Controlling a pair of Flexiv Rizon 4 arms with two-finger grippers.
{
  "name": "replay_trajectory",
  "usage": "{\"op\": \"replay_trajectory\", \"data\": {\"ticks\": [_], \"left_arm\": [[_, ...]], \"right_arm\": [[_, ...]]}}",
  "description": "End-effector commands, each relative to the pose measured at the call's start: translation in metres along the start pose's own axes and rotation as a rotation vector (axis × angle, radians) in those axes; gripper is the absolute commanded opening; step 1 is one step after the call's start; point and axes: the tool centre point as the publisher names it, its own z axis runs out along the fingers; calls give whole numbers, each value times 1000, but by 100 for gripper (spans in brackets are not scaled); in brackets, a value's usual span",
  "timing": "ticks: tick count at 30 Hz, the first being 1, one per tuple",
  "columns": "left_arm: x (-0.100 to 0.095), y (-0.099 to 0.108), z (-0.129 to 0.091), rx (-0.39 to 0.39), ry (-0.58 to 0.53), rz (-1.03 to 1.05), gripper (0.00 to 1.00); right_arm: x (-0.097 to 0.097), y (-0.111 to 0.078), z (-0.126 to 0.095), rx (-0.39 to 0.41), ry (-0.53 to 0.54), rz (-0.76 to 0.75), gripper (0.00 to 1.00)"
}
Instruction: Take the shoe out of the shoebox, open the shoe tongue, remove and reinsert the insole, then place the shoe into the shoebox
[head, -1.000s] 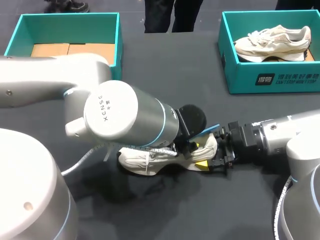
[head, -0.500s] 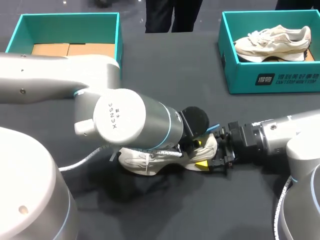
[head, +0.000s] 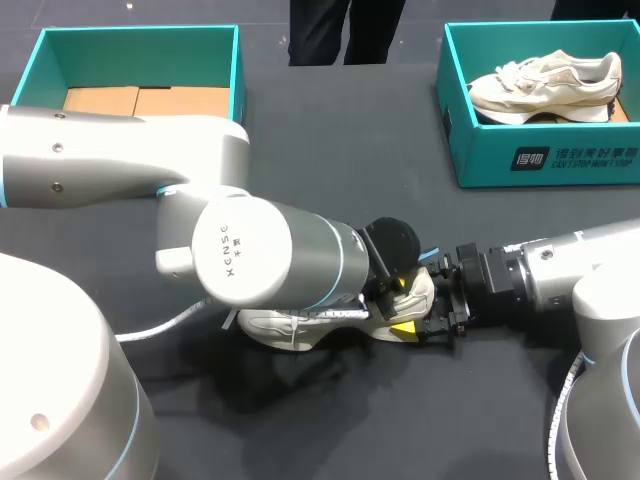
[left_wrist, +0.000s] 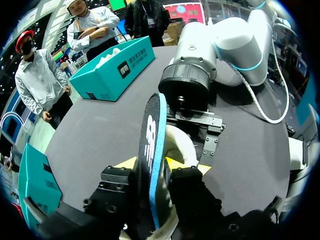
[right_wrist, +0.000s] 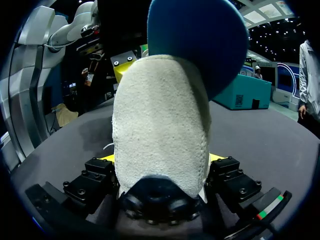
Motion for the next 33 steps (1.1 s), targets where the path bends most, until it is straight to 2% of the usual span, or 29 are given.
{"op": "replay_trajectory", "data": {"ticks": [1, 3, 5, 15, 33], "left_arm": [[-1, 3, 3, 10, 4, -4, 23], [-3, 2, 4, 13, 7, -10, 18], [-4, 2, 5, 15, 8, -15, 0], [-8, -6, -4, 24, 56, -30, 0], [-15, -60, -39, 23, 221, -67, 0]], "right_arm": [[2, 0, 1, 5, 0, 1, 0], [2, 0, 1, 5, 0, 1, 0], [2, 0, 1, 5, 0, 1, 0], [2, 0, 1, 5, 0, 1, 0], [2, 0, 1, 5, 0, 1, 0]]}}
